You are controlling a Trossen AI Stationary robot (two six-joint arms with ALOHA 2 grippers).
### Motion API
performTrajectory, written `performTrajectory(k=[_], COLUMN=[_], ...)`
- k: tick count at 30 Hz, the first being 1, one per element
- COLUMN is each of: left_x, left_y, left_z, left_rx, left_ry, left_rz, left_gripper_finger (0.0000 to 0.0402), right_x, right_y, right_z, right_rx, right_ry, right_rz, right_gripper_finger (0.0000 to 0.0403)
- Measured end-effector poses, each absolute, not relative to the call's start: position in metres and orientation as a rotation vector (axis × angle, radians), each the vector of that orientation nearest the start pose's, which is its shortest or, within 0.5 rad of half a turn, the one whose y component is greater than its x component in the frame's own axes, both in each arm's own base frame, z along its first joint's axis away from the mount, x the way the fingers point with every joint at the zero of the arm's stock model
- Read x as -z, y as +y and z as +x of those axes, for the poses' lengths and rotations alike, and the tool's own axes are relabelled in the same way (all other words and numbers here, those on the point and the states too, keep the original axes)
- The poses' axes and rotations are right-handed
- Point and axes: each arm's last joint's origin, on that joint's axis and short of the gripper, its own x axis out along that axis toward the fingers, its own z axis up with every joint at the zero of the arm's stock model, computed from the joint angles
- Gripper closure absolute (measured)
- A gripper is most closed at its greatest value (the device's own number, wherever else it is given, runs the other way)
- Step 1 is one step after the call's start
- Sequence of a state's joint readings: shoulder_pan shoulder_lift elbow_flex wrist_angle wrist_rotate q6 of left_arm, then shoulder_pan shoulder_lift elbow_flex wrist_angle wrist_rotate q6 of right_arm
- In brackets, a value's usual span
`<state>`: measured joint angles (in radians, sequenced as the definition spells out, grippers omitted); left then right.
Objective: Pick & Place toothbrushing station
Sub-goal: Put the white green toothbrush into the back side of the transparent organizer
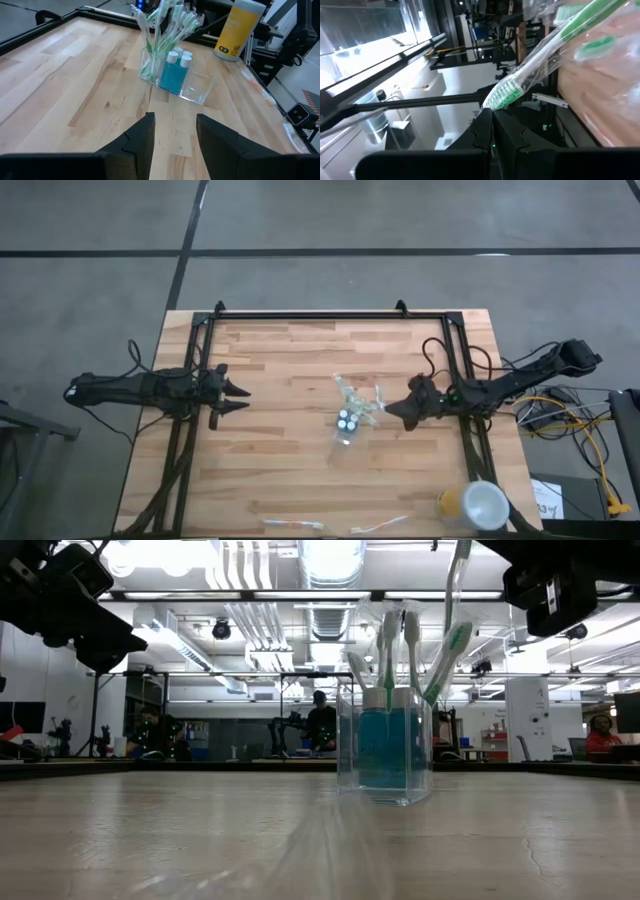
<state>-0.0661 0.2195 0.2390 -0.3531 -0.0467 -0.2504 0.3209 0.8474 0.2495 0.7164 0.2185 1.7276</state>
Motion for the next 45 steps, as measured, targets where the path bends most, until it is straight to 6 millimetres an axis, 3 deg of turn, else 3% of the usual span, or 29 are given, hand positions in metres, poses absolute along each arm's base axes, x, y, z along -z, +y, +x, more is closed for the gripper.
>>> performTrajectory(k=[7, 15, 25, 45], left_x=[-0.194, -0.194, -0.194, -0.194], left_y=[-0.005, -0.005, -0.005, -0.005], left_z=[0.097, 0.097, 0.097, 0.097], left_rx=[-0.023, -0.024, -0.025, -0.027], left_ry=[0.334, 0.333, 0.333, 0.333], left_rz=[-0.229, -0.229, -0.229, -0.229], left_gripper_finger=[0.0252, 0.0252, 0.0252, 0.0252], right_x=[-0.239, -0.230, -0.225, -0.207], right_y=[0.050, 0.048, 0.052, 0.048], right_z=[0.183, 0.201, 0.218, 0.224], right_rx=[-0.193, -0.183, -0.316, -0.118], right_ry=[0.000, 0.060, -0.041, -0.127], right_rz=[1.752, 1.792, 1.883, 2.135], right_gripper_finger=[0.0394, 0.0394, 0.0394, 0.0394])
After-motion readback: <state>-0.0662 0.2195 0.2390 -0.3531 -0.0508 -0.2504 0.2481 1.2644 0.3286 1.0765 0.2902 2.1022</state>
